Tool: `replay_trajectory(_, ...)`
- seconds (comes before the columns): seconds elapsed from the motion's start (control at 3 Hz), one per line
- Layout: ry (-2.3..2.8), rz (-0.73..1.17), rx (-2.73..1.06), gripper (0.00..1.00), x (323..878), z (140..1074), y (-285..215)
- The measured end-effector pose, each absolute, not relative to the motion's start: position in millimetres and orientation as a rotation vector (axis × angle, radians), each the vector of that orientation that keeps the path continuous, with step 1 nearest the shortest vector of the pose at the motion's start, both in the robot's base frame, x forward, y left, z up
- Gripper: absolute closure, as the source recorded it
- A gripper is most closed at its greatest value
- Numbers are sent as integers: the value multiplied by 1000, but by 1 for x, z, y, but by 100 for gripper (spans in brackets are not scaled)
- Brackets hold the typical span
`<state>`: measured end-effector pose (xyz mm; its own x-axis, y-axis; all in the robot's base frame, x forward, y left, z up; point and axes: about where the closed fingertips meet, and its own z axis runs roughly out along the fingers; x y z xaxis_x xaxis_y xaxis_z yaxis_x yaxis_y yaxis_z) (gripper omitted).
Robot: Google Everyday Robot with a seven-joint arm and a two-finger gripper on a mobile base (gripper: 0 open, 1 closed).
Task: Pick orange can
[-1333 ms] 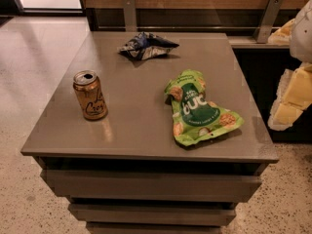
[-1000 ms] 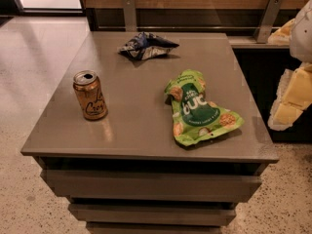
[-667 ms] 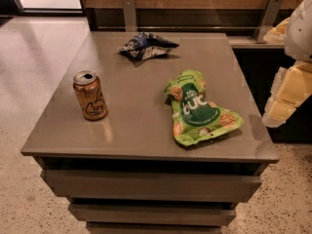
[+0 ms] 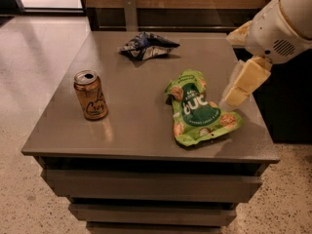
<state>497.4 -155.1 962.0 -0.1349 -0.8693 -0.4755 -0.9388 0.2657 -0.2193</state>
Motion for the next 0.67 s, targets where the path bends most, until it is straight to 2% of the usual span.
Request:
replay_trajectory(0.33, 1918, 395, -1628, 0, 521, 951, -107)
replay_trajectory(0.67, 1913, 421, -1625, 0, 521, 949, -103)
